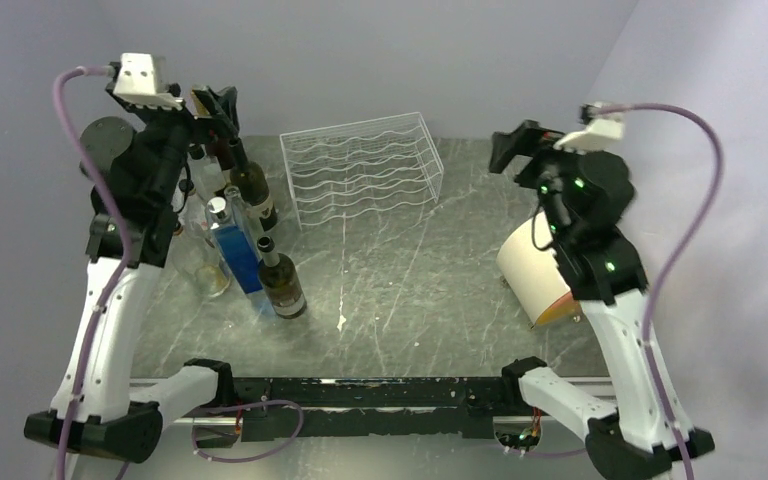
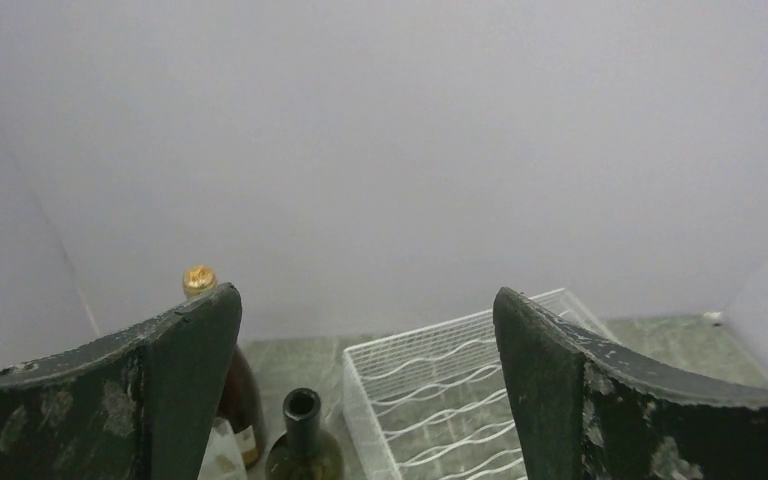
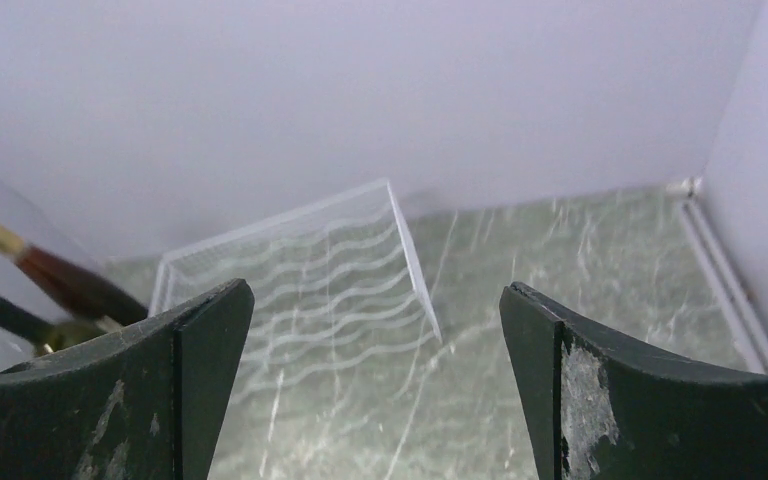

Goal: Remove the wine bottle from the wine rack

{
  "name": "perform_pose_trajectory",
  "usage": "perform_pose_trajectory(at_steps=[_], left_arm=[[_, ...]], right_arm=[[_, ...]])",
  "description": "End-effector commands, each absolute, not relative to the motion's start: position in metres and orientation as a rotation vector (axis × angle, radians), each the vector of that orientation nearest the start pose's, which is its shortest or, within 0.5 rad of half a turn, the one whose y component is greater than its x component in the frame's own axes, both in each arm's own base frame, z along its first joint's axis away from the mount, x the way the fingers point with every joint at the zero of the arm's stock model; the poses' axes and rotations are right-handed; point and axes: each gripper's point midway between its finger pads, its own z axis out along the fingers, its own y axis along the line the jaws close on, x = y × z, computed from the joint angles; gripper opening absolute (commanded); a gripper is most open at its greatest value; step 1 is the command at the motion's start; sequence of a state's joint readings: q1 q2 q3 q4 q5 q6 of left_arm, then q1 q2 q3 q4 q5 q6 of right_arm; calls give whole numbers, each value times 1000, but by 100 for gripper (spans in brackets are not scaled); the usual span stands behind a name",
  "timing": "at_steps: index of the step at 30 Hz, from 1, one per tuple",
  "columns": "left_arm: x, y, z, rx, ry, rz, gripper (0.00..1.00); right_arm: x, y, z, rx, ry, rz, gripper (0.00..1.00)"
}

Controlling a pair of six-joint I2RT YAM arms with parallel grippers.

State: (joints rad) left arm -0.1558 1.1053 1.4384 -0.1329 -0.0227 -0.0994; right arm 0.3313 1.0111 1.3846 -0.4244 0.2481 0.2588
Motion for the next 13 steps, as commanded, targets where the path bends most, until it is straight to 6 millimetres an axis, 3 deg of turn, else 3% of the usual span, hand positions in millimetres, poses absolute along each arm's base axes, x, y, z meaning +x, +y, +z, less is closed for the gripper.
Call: perform_pose_trajectory(at_steps=[1, 5, 13], left_arm=[[315, -60, 548, 42, 1184, -277, 99], [301, -60, 546, 34, 1155, -300, 99], [287, -58, 548, 20, 1140, -313, 99]], right_arm=[[275, 39, 498, 226, 1401, 220, 100], [255, 30, 514, 244, 1334, 227, 100], [250, 27, 505, 245, 1344, 215, 100]])
